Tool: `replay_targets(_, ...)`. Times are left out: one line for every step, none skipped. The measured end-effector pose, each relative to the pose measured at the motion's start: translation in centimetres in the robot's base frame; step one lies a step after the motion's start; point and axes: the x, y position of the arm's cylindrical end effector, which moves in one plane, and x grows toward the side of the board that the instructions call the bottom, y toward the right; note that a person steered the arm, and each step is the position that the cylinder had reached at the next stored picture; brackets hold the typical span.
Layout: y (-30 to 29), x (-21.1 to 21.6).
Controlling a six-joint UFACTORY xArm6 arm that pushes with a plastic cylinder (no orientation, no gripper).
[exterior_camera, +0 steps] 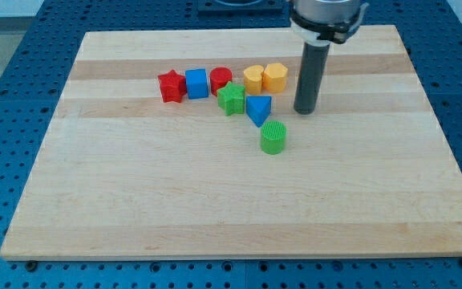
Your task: Push the green circle slightly towards the down
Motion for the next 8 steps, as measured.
replay_targets(-1.6, 0.0)
replay_targets(-3.0, 0.0)
replay_targets(-3.9, 0.0)
replay_targets(-4.9, 0.0)
replay_targets(-5.5, 0.5)
replay_targets(-6.1, 1.6)
replay_targets(-6.5, 2.7)
replay_targets(-6.5, 3.4)
